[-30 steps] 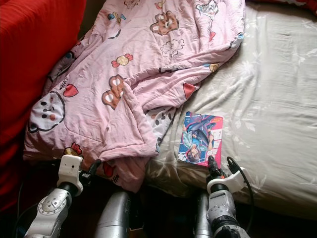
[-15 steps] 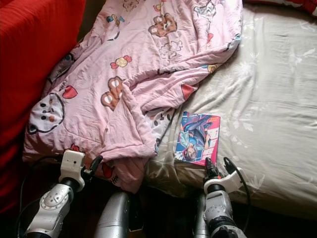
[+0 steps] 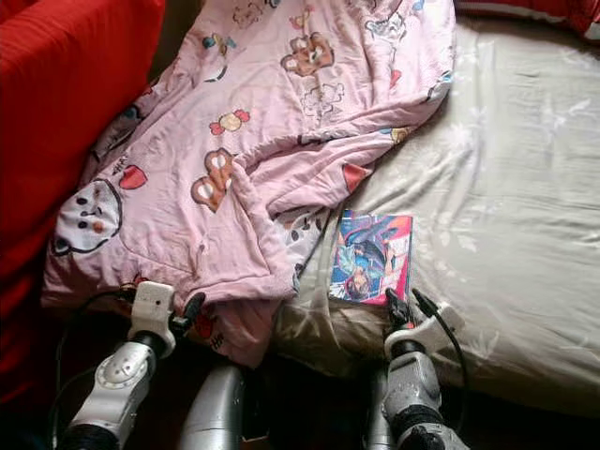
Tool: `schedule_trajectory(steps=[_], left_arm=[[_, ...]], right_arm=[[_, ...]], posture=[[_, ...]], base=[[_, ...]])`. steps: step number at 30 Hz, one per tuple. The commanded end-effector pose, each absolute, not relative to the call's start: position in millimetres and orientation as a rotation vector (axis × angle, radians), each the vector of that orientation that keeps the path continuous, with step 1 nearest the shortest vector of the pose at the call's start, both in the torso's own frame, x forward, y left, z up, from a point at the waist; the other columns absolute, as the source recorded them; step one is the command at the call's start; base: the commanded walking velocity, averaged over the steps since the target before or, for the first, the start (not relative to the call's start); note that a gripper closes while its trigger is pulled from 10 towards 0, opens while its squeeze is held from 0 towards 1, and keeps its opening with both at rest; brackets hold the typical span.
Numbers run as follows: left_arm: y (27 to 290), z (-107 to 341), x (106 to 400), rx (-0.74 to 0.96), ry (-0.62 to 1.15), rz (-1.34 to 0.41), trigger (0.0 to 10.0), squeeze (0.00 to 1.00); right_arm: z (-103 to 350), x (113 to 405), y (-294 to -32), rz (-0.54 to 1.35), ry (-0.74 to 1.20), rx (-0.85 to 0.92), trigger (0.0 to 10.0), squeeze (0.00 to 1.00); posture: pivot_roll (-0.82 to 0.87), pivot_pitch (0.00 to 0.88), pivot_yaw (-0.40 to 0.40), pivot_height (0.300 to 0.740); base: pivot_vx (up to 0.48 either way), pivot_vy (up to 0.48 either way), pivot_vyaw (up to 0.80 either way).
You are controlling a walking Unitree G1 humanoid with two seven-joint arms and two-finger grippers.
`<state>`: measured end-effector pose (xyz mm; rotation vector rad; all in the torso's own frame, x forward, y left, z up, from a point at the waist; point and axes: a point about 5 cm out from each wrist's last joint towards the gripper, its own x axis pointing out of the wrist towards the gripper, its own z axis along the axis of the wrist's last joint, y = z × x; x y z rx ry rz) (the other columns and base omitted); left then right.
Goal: Clean up the room
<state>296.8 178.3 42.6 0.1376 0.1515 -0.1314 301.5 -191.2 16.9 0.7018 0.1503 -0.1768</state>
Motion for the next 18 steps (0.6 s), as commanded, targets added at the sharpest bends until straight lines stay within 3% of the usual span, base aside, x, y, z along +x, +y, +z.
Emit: schedule_trajectory(steps=[1, 2, 3, 7, 13, 18], left_arm=[[182, 34, 292, 0.139, 0.183, -0.113, 10.0, 0.0], [181, 34, 292, 0.137, 0.183, -0.111, 10.0, 0.0], [181, 33, 292, 0.135, 0.184, -0.108, 10.0, 0.0], [180, 31, 292, 0.129, 0.188, -0.098, 10.0, 0.0], [180, 27, 294, 0.091, 0.196, -0.05, 10.0, 0.0], [178, 27, 295, 0.092, 0.189, -0.047, 10.0, 0.0]], right_arm=[[23, 303, -192, -0.16, 0.101, 0.65, 0.0, 0.0], [27, 305, -190, -0.132, 0.077, 0.632, 3.8, 0.0], [30, 306, -188, -0.101, 0.057, 0.613, 10.0, 0.0], [36, 308, -185, -0.065, 0.026, 0.563, 10.0, 0.0], [43, 303, -190, -0.077, 0.0, 0.272, 10.0, 0.0], [47, 302, -192, -0.077, -0.023, 0.192, 10.0, 0.0]], posture=[[0.02, 0.146, 0.087, 0.602], [0.01, 0.142, 0.082, 0.602], [0.01, 0.14, 0.08, 0.602], [0.0, 0.133, 0.069, 0.602], [-0.03, 0.115, 0.038, 0.602], [-0.04, 0.115, 0.024, 0.602]], base=[[0.0, 0.0, 0.0], [0.0, 0.0, 0.0], [0.0, 0.0, 0.0], [0.0, 0.0, 0.0], [0.0, 0.0, 0.0], [0.0, 0.0, 0.0]])
